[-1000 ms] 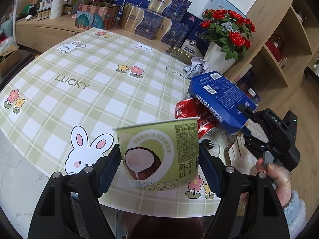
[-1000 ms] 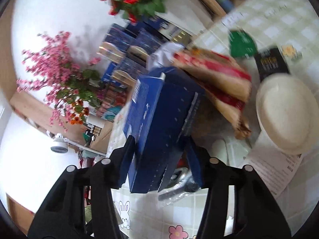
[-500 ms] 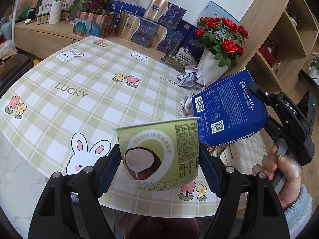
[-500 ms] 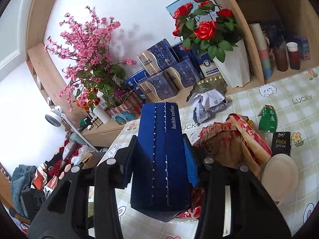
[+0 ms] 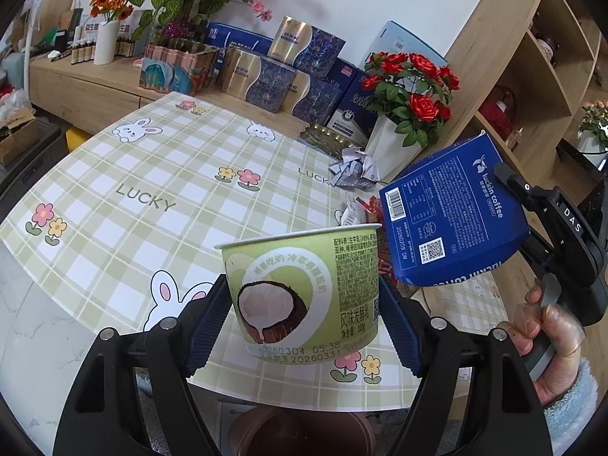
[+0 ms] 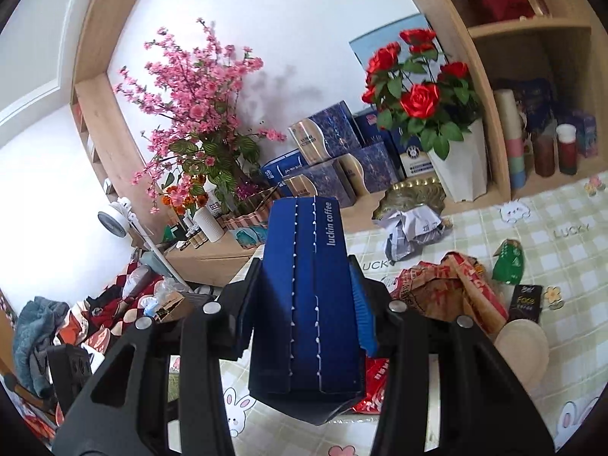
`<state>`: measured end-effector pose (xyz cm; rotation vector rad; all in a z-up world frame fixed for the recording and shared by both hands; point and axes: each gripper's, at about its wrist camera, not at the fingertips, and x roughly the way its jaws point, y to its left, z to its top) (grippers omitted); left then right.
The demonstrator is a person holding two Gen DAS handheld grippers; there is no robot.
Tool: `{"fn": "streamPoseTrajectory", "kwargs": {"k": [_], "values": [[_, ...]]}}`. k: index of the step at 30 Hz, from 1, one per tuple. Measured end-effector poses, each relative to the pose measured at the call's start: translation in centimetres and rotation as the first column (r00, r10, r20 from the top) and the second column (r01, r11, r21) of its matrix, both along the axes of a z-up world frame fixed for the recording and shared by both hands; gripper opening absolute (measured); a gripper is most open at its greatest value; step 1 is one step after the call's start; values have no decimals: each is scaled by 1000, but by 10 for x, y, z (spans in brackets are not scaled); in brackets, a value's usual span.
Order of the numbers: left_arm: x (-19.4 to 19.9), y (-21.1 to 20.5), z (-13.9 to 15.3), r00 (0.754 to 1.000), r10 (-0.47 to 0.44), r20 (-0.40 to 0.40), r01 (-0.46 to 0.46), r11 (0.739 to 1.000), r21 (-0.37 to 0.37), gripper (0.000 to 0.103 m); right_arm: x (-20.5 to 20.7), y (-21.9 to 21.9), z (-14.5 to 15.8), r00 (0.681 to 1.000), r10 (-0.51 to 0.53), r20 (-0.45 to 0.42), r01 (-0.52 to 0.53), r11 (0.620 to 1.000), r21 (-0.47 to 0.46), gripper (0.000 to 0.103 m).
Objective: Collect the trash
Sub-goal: 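Lower the blue box into the brown bin and open the right gripper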
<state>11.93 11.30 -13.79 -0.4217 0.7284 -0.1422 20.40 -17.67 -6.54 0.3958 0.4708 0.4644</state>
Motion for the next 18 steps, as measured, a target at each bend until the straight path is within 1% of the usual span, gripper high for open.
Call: {"fn": "streamPoseTrajectory", "kwargs": {"k": [7, 12, 14, 15, 18], "values": [[-29, -9, 25, 998, -41, 43, 40, 999, 26, 75, -45, -21, 16, 1000, -4, -14, 4, 1000, 4, 45], [-56, -16, 35, 996, -73, 53, 71, 997, 36, 75, -90, -34, 21, 999, 26, -35, -26, 1000, -11, 45], [-65, -17, 36, 995, -88, 46, 87, 996, 15, 75, -109, -39, 19, 998, 47, -50, -48, 999, -11, 45], [-72, -20, 36, 994, -105, 42, 105, 994, 6, 75, -123, -40, 14, 995, 76, -68, -77, 997, -15, 45], [-86, -29, 35, 990, -134, 33, 132, 990, 45, 75, -150, -40, -2, 986, 125, -111, -130, 991, -39, 45]]}}
